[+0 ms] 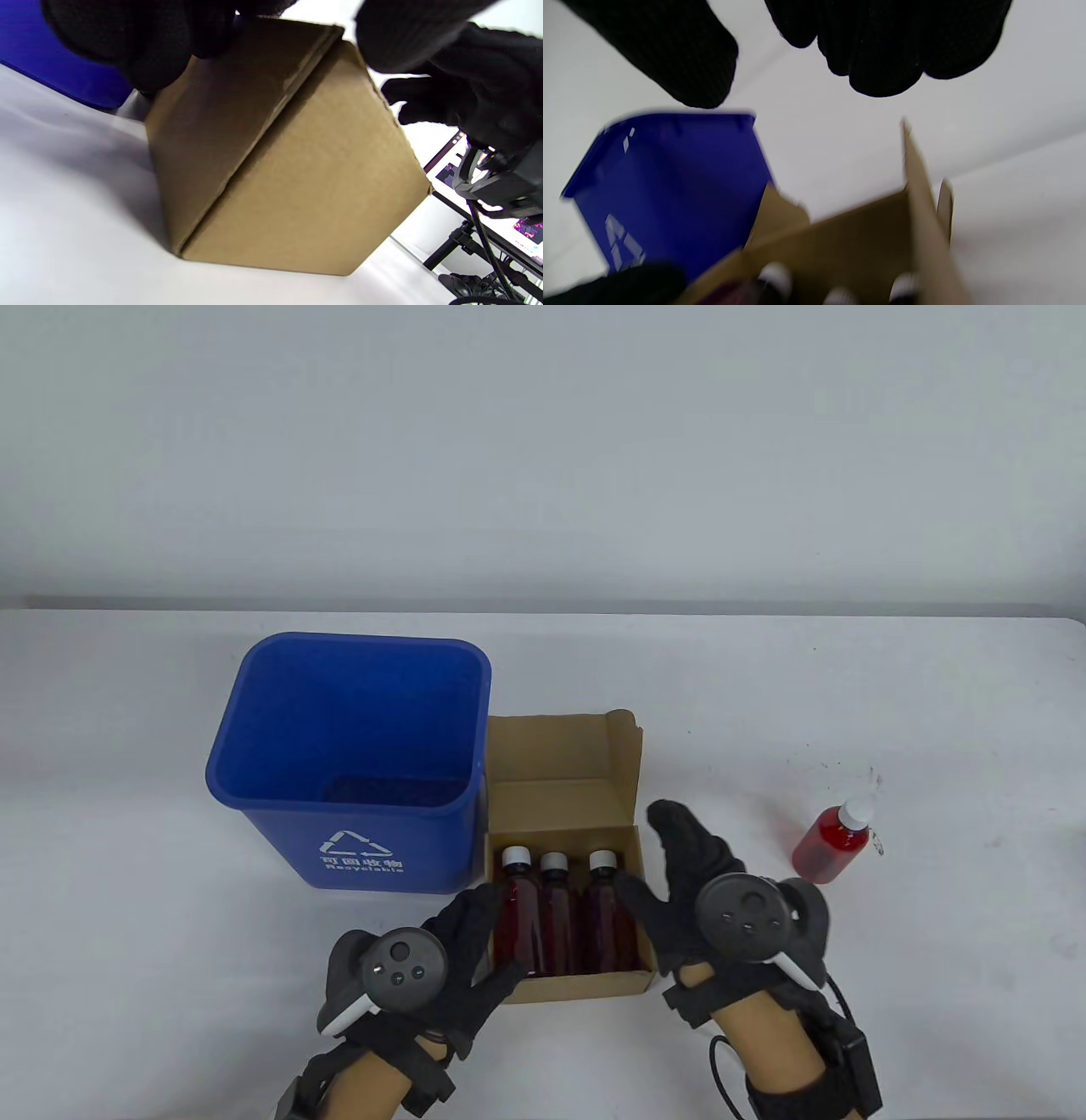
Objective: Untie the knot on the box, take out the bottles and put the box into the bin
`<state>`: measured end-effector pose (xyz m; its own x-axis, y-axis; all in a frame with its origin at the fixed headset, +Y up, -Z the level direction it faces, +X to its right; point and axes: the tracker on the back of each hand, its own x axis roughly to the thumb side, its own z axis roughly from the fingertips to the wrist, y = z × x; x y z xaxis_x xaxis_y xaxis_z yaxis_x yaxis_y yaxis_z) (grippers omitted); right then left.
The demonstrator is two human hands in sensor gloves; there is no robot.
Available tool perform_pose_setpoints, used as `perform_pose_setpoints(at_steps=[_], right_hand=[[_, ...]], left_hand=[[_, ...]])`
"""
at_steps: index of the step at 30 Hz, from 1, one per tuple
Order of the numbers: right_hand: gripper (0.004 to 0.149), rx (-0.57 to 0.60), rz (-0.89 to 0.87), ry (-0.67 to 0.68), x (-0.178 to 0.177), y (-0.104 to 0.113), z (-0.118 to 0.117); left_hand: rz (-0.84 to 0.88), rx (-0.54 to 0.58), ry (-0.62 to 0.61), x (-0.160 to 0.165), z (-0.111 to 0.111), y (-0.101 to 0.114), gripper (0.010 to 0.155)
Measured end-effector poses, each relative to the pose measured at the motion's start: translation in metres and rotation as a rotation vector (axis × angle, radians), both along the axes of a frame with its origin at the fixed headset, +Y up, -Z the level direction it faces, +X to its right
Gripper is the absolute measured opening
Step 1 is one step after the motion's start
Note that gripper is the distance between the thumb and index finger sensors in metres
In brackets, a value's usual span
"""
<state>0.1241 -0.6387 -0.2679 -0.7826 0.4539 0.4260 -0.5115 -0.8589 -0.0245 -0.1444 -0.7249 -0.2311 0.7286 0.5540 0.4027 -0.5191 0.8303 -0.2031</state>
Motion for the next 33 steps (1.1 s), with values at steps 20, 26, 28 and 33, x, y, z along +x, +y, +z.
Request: perform_pose_setpoints(at_steps=[20,26,28,33], right_hand=[[0.095,-0.787,0.287,0.080,-0.092,-0.066,-0.054],[0.101,-0.896,0.243,0.091,-0.089,-0.072,-0.056],[0.101,-0.922,0.228,0.100,-0.087,-0.074,-0.057],[0.103,-0.944,0.143,0.102,-0.081,-0.077,-0.059]], left_hand=[[-0.058,-0.022,-0.019,-0.001,-0.002,-0.002,0.098],[-0.038,-0.035,-0.026,-0.002,-0.003,-0.002,0.098],[-0.034,-0.042,-0.029,-0.001,-0.004,-0.002,0.098],[-0.134,-0.059,-0.045,0.009,-0.007,0.007,0.099]])
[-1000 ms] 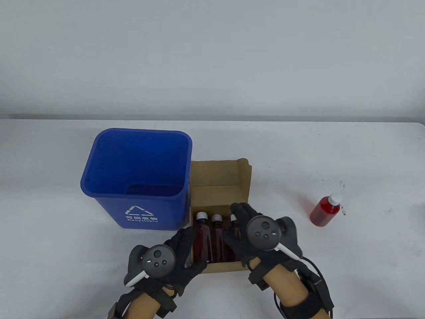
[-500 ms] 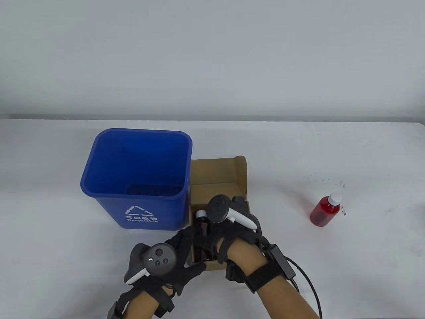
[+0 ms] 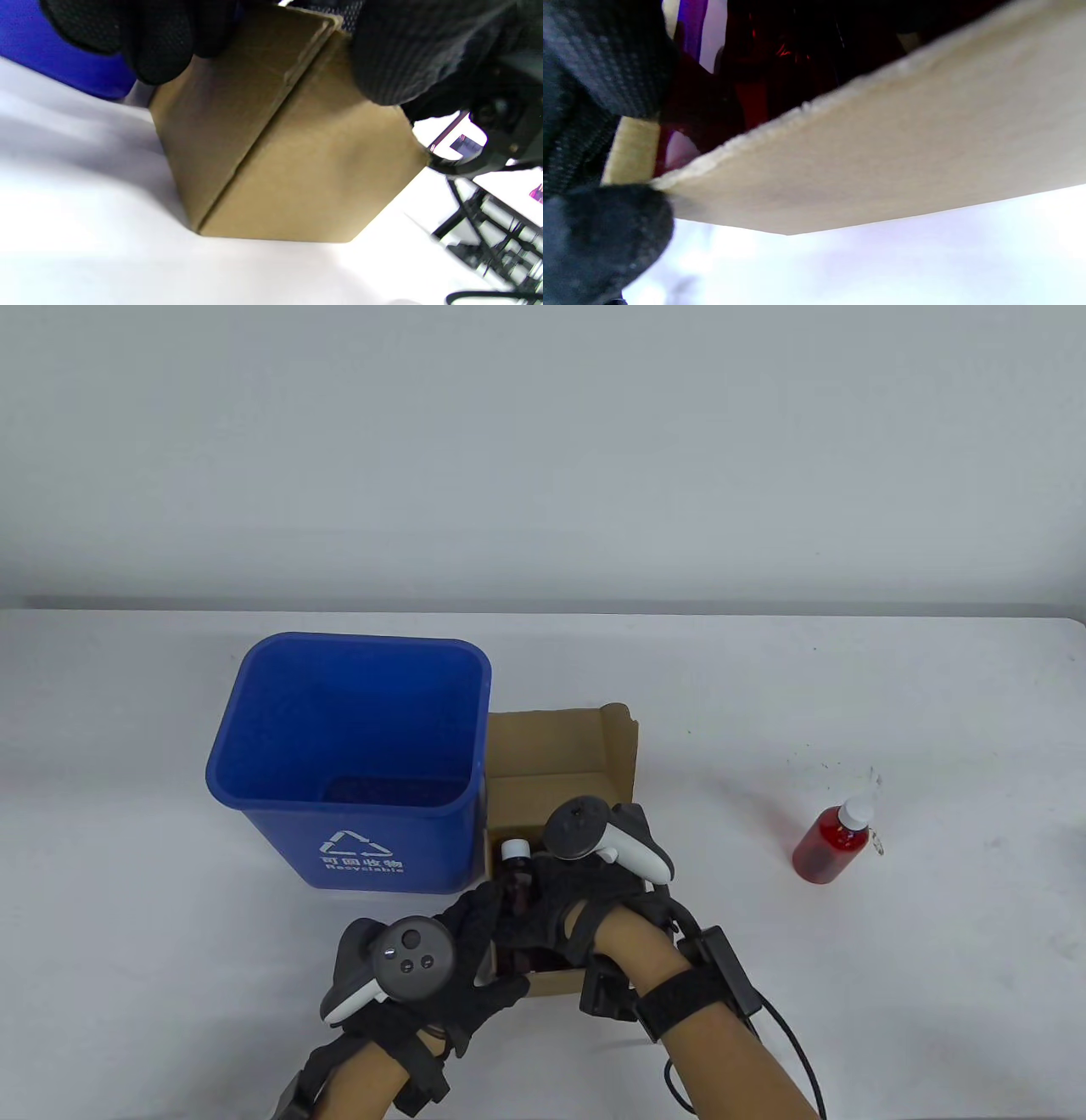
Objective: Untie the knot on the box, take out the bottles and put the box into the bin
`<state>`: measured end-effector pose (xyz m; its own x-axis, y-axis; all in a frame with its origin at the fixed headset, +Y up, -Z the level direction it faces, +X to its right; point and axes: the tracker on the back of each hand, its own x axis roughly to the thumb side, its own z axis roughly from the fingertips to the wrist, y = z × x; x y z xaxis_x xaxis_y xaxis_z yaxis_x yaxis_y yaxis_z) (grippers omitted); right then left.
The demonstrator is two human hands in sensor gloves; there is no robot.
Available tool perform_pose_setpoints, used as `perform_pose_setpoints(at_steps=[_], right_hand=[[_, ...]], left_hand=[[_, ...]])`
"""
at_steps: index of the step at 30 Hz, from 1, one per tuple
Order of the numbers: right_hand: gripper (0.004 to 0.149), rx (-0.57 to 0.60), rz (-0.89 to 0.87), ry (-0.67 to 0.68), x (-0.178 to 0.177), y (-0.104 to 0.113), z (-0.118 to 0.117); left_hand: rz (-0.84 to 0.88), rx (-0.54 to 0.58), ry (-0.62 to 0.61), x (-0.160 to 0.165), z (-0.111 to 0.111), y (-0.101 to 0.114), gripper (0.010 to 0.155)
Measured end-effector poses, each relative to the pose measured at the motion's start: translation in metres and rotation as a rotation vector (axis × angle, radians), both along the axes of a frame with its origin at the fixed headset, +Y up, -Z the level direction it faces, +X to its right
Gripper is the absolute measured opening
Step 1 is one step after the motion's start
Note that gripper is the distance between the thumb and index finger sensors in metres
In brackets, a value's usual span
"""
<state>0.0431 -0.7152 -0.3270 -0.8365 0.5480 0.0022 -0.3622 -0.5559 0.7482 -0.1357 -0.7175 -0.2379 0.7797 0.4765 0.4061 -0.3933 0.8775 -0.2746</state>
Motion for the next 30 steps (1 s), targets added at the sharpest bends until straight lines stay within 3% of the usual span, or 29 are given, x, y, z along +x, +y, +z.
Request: perform_pose_setpoints(at_steps=[4,10,17,20,26,30], right_hand=[[0.101,-0.024,-0.022,-0.006,0.000,0.000,0.000],[0.100,0.000,-0.061,-0.012,0.003,0.000,0.005],[0.096,0.046,-0.125,-0.030,0.006,0.001,0.008],[0.094,0.003,-0.174,-0.039,0.004,-0.003,0.010],[0.107,-0.047,-0.135,0.035,-0.001,-0.010,0.007],[0.105,-0.071,-0.159,0.015,0.000,-0.013,0.005]], left_hand=[[-0.238,-0.149,-0.017,0.015,-0.005,0.019,0.100],[-0.289,-0.458,-0.064,0.020,-0.021,0.030,0.094],[-0.465,-0.413,-0.026,0.031,-0.021,0.039,0.094],[-0.542,-0.438,0.012,0.035,-0.022,0.043,0.092],[-0.728,-0.407,0.000,0.052,-0.024,0.043,0.084],[-0.692,-0.397,0.009,0.052,-0.024,0.042,0.083]])
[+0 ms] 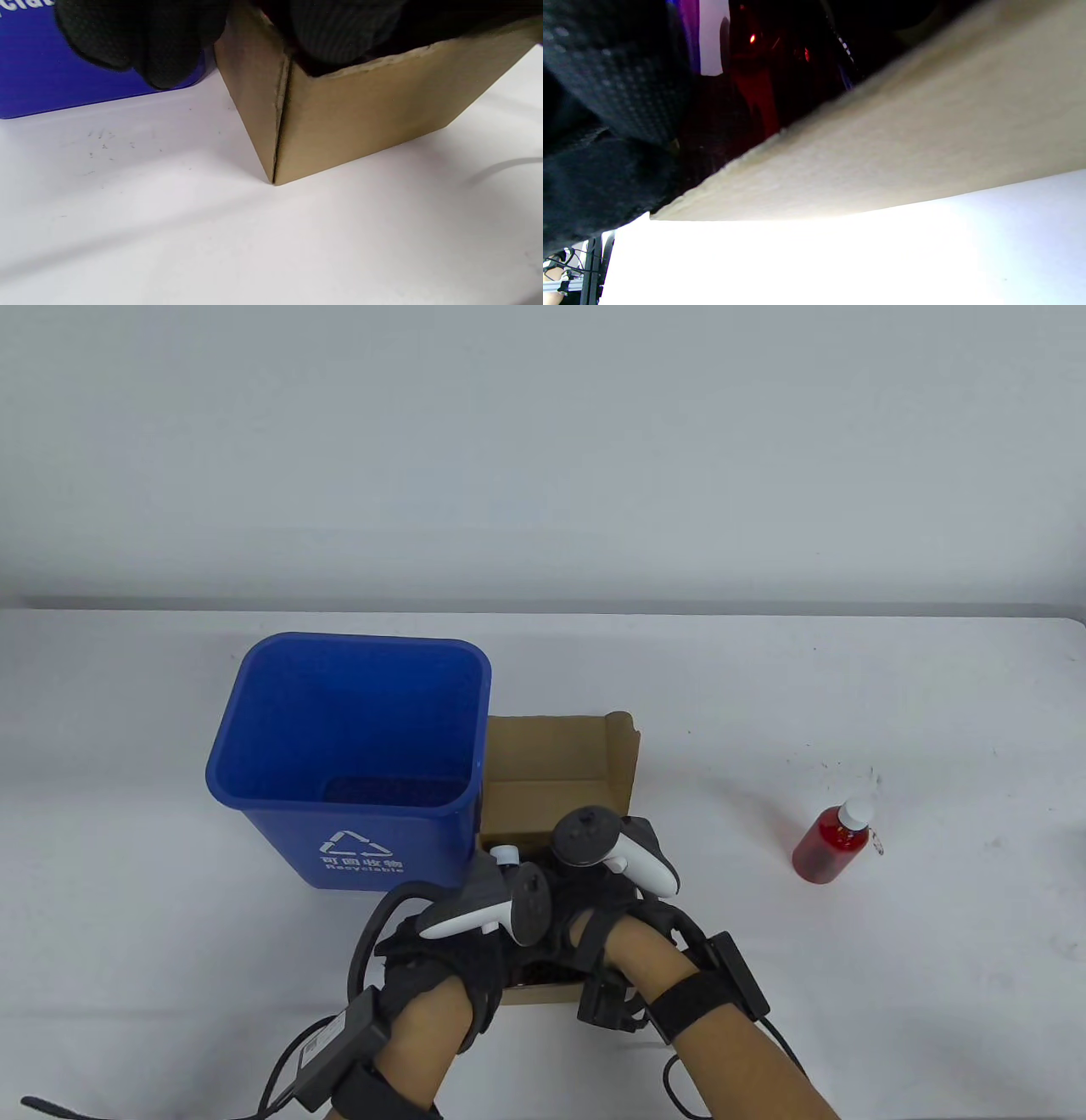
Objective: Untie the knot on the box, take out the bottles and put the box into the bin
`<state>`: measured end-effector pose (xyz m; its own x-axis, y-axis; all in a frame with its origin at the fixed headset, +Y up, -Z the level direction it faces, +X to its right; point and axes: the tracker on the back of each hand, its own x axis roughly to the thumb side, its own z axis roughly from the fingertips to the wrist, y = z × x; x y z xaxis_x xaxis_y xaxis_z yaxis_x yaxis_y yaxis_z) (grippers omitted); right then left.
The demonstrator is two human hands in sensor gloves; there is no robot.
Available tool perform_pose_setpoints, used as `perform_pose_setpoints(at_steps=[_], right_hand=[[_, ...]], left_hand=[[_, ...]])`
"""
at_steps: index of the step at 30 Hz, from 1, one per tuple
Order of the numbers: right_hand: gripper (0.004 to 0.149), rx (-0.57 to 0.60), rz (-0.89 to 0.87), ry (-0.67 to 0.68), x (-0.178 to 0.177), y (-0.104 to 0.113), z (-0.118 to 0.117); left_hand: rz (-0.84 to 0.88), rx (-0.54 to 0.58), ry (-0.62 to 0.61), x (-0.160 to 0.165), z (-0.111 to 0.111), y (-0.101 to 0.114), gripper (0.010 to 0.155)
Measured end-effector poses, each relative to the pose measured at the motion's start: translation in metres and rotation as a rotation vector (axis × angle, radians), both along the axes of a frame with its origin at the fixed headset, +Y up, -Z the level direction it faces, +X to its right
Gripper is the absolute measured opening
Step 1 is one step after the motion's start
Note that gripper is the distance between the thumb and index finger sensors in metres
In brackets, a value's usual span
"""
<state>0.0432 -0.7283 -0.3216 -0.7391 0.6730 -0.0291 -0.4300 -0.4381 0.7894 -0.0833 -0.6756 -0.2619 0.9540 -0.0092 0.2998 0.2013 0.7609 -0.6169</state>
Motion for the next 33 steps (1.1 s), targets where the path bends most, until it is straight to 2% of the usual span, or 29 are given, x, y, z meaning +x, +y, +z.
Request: perform_pose_setpoints(at_steps=[2,7,12,16,17,21,24,27,33], right_hand=[[0.105,-0.023,-0.021,-0.016,0.001,-0.001,-0.002],[0.102,-0.059,-0.059,-0.040,0.004,-0.003,-0.004],[0.098,-0.077,-0.107,-0.052,0.007,-0.003,-0.005],[0.095,-0.076,-0.173,-0.024,0.009,-0.001,-0.003],[0.089,-0.080,-0.189,0.001,0.008,-0.001,-0.002],[0.087,0.045,-0.148,0.043,0.005,0.002,0.011],[0.086,0.086,-0.158,0.031,0.006,0.001,0.014],[0.084,0.103,-0.185,0.020,0.008,0.002,0.015],[0.082,0.131,-0.353,-0.088,0.024,0.008,0.020]], left_hand=[[0.001,0.013,-0.018,-0.002,0.000,0.000,0.084],[0.127,0.026,0.003,-0.013,0.003,-0.003,0.089],[0.351,0.109,0.005,-0.033,0.011,-0.012,0.094],[0.582,0.161,0.046,-0.055,0.018,-0.027,0.097],[0.614,0.172,0.052,-0.058,0.018,-0.030,0.096],[0.751,0.241,0.062,-0.068,0.021,-0.041,0.095],[0.800,0.264,0.076,-0.072,0.024,-0.045,0.095],[0.786,0.339,0.044,-0.072,0.029,-0.045,0.092],[0.755,0.419,0.027,-0.071,0.038,-0.043,0.084]])
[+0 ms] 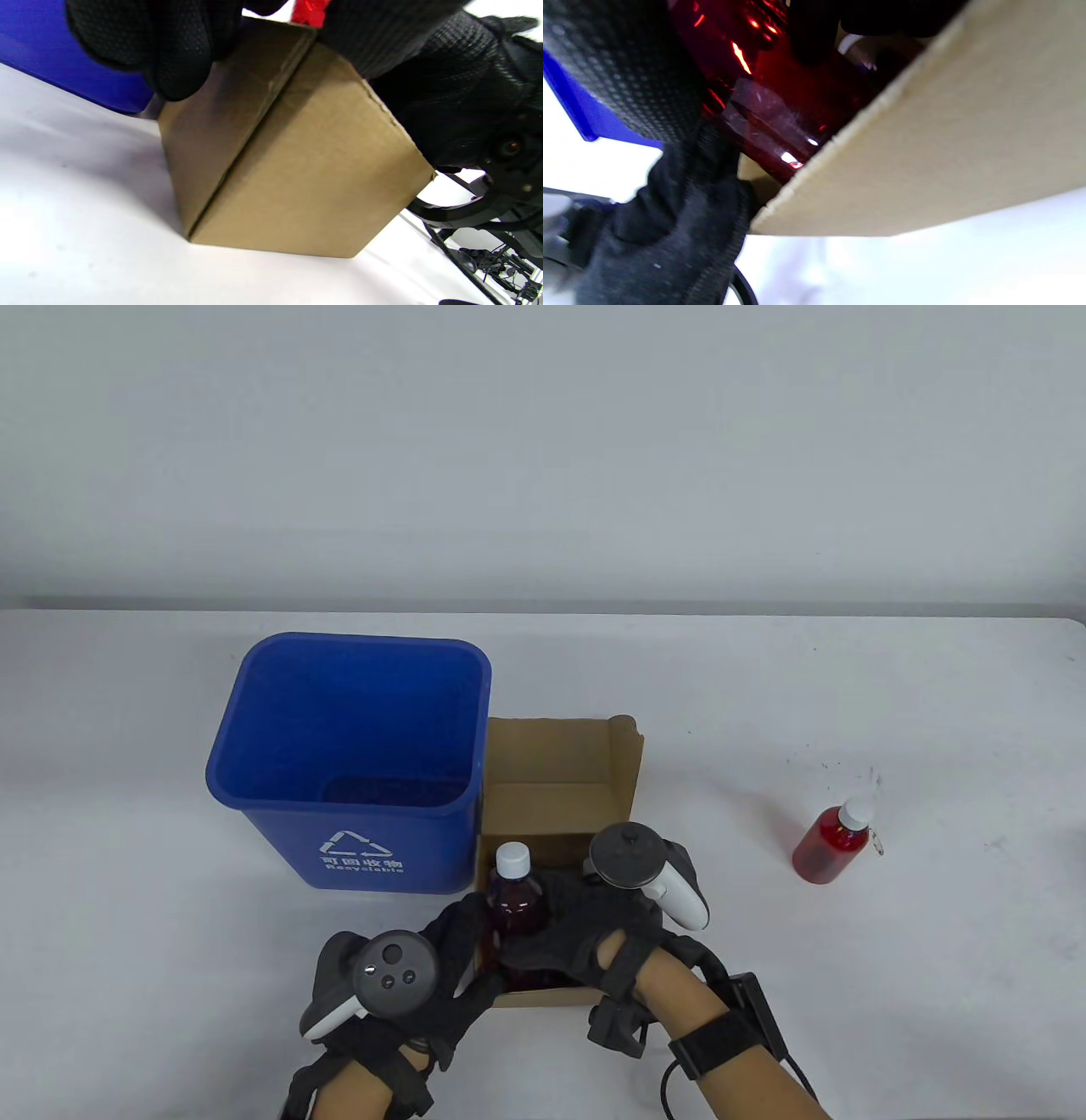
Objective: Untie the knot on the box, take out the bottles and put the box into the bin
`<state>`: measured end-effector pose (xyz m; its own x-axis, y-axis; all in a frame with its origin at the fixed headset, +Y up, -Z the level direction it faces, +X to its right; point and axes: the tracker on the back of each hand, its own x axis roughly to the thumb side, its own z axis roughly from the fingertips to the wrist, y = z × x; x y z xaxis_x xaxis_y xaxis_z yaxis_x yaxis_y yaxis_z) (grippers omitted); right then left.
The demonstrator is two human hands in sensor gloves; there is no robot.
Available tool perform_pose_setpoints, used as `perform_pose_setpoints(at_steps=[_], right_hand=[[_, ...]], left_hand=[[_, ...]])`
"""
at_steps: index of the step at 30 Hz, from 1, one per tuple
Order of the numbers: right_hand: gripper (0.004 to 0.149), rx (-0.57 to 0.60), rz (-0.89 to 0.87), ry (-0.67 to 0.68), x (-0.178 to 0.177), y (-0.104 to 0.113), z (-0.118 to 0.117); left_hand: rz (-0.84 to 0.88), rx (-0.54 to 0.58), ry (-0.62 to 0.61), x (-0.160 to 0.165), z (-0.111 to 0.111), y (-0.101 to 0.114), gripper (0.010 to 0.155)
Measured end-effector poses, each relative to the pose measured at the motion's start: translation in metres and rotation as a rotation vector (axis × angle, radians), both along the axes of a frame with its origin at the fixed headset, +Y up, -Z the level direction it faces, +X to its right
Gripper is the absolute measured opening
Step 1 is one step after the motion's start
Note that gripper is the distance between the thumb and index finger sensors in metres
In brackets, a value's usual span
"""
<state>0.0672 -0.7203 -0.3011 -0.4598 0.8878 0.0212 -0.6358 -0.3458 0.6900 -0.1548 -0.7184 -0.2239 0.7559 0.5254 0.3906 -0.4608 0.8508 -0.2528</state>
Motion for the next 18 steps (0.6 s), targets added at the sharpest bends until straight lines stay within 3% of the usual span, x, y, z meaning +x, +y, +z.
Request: perform_pose_setpoints(at_steps=[3,9,14,18], right_hand=[[0.082,0.029,-0.107,-0.051,0.010,0.013,0.006],[0.082,0.203,-0.263,-0.196,0.050,0.052,0.012],[0.083,0.410,-0.168,-0.407,0.101,0.068,0.010],[0.083,0.517,0.002,-0.624,0.138,0.052,0.003]], left_hand=[[0.039,-0.048,0.002,-0.001,-0.002,-0.004,0.082],[0.041,-0.049,0.002,-0.001,-0.002,-0.005,0.082],[0.043,-0.050,0.001,0.000,-0.002,-0.005,0.082],[0.048,-0.053,0.001,-0.001,-0.002,-0.005,0.082]])
